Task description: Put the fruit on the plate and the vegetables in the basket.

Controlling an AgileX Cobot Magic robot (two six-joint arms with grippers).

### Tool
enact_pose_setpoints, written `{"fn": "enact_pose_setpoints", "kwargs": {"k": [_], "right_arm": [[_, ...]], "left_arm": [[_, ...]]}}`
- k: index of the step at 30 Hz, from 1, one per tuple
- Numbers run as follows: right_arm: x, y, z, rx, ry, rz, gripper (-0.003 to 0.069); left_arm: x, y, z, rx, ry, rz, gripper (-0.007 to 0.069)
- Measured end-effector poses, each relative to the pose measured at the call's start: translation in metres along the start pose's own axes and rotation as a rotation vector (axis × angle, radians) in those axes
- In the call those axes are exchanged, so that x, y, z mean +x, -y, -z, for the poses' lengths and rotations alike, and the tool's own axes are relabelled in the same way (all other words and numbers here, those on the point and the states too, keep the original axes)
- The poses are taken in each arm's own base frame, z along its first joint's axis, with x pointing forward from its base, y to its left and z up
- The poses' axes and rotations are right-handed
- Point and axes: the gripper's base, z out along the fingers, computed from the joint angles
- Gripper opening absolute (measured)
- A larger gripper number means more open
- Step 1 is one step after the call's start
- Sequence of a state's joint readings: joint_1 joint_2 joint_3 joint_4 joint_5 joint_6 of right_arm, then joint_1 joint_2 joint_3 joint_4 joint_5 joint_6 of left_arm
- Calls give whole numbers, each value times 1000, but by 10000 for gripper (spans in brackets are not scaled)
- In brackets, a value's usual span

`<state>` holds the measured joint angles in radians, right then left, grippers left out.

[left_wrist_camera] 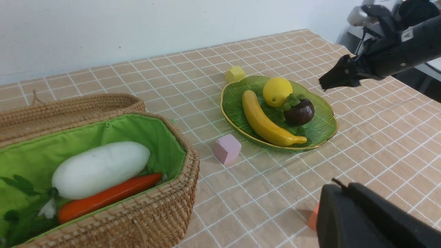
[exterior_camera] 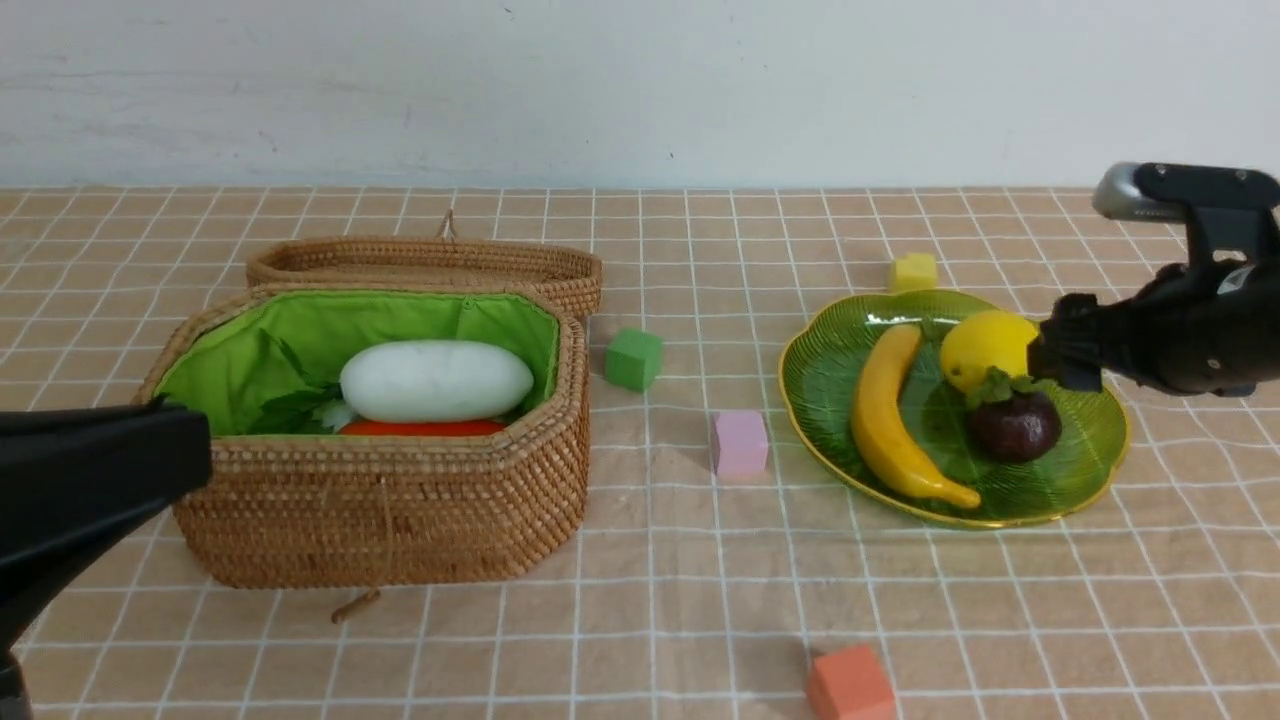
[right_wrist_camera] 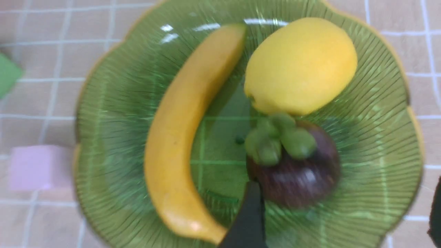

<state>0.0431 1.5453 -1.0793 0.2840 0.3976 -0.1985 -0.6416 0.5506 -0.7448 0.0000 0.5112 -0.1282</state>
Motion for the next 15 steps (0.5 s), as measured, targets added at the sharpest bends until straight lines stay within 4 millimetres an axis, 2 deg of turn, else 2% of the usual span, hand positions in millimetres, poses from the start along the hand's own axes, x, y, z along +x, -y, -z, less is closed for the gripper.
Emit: {"fn": "enact_pose_setpoints", "kwargs": {"k": [1, 2, 4, 5, 8, 9, 12, 13, 15], "right_arm": [[-1, -2, 11, -7, 0, 6, 606], [-2, -3, 14, -10, -1, 8, 601], [-1, -11, 60, -44, -26, 32, 509], [0, -11, 64, -45, -30, 35, 501], [12, -20, 123, -80, -80, 77, 338], [13, -21, 127, -82, -82, 80, 328], [38, -28, 192, -105, -106, 122, 127], [38, -28, 192, -105, -106, 121, 118], [54, -31, 226, -109, -86, 115, 29]], "left_arm": [[0, 0, 0, -4, 0, -7, 16], [0, 0, 0, -4, 0, -7, 16], [2, -2, 1, -21, 6, -46, 17], [3, -3, 1, -24, 7, -51, 17], [22, -6, 11, -28, 40, -42, 17], [21, -6, 11, -28, 41, -40, 17], [60, -10, 29, -16, 113, -13, 17], [62, -11, 28, -16, 108, -13, 17], [80, -13, 36, -4, 179, -11, 17]]}}
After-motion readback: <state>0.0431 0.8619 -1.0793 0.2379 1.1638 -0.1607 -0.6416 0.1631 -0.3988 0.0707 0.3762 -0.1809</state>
